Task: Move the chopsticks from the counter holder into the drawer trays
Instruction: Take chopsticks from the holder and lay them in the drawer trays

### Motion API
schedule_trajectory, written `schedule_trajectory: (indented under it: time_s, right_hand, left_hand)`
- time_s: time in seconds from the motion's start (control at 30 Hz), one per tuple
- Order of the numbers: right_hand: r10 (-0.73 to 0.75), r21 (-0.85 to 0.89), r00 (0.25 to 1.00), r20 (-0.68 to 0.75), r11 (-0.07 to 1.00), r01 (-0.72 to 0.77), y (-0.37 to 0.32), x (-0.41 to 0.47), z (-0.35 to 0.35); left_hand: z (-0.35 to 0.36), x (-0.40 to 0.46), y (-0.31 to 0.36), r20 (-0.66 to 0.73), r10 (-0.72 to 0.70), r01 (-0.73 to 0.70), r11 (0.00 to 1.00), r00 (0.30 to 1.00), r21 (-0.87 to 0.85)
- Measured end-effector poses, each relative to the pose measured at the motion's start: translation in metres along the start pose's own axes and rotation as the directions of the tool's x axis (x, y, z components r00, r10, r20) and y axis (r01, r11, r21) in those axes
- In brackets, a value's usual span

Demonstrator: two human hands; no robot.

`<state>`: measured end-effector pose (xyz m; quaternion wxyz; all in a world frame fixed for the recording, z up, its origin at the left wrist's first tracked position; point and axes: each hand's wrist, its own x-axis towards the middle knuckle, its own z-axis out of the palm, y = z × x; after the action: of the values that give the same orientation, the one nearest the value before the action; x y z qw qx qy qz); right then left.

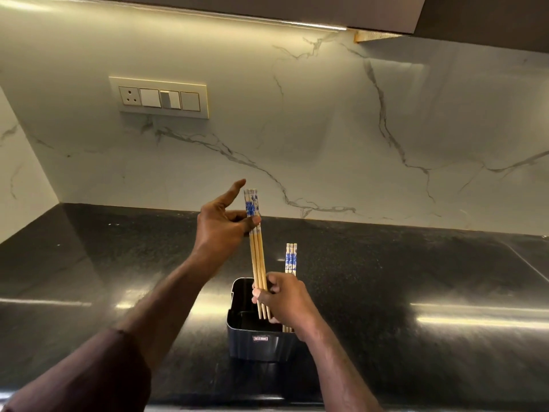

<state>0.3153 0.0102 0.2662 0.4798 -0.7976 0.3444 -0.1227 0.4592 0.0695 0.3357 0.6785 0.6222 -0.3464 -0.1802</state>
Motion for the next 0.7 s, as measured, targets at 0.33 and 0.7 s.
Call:
schedule_trajectory:
  time_s: [0.33,0.7]
  right_hand:
    - [0.045,0.326,0.99,0.13,0.941,-0.086,-0.018,-0.045,-0.009]
    - [0.081,0.34,0.992,0.095,0.934,-0.109,-0.028,-0.124,0.013]
  left_hand:
    - [-0.008,-0.025,0.032,0.013,-0.013,0.014,0.993,1.0,-0.116]
    - [-0.034,-0.099,0.041,0.163,-0.045,0.076,0.979,0.986,-0.19]
